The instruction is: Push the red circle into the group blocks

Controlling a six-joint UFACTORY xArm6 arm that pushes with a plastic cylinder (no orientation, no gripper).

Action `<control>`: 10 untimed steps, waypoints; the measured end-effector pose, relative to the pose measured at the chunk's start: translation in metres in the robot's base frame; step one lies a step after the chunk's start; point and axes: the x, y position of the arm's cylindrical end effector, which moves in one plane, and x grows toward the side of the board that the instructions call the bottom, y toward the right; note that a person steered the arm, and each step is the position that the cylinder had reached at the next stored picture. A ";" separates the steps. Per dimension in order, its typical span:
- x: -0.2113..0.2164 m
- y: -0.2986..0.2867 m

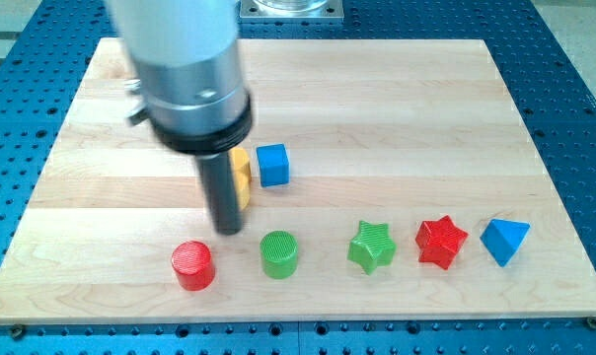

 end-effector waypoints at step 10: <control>0.031 0.020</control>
